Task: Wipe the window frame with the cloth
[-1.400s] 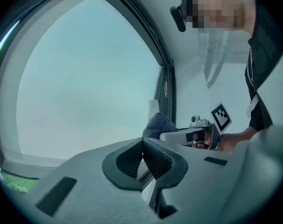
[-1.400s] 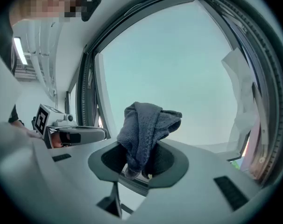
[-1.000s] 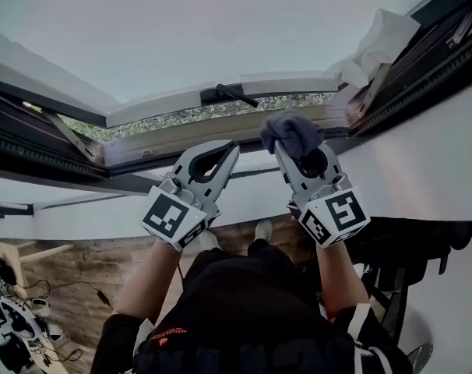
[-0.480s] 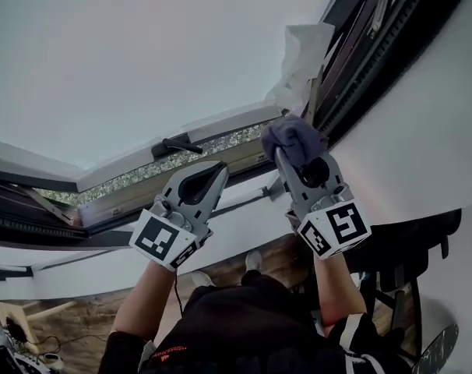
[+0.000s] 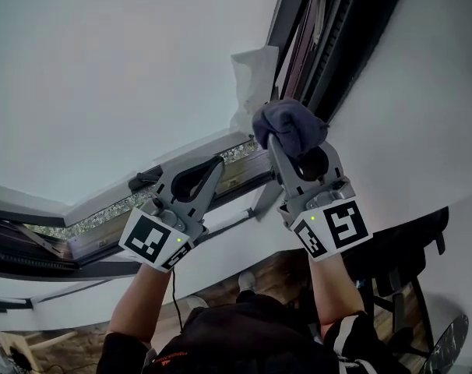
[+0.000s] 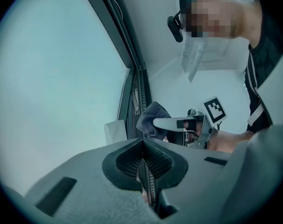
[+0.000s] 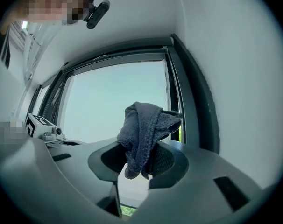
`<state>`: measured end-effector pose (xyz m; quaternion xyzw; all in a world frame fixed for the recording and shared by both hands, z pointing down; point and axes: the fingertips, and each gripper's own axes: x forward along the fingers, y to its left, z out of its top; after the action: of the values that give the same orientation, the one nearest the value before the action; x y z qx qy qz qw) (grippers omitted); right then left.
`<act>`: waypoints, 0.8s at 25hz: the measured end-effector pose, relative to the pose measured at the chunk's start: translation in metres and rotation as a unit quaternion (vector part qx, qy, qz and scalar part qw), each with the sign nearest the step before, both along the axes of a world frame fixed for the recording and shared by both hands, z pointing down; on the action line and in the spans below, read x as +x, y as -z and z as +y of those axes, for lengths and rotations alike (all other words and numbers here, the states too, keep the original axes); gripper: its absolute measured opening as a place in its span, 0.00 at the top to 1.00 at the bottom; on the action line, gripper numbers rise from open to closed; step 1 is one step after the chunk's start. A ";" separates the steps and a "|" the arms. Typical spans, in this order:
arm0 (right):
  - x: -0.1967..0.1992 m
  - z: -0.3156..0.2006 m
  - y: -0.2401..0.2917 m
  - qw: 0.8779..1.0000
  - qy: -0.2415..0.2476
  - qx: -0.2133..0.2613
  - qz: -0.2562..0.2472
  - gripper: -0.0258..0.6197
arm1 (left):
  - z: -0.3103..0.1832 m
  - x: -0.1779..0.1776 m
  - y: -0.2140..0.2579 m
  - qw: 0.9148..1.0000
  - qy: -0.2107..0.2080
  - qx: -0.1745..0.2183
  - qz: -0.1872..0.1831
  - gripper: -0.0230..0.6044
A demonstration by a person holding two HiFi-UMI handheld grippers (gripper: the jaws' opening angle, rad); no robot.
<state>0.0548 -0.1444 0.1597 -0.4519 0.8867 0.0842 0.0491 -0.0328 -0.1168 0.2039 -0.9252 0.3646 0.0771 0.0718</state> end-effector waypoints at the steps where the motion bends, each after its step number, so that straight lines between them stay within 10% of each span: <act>1: 0.003 -0.001 0.006 1.000 -0.006 0.007 0.002 0.78 | -0.002 0.004 0.006 1.000 -0.003 0.008 0.000 0.93; 20: 0.057 0.001 0.139 0.987 -0.089 0.134 -0.006 0.78 | -0.028 0.065 0.092 0.996 -0.050 0.078 0.011 0.93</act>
<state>0.1119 -0.1431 0.0206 -0.5192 0.8232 0.2032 0.1067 0.0319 -0.1452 0.1117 -0.9330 0.3112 0.1193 0.1358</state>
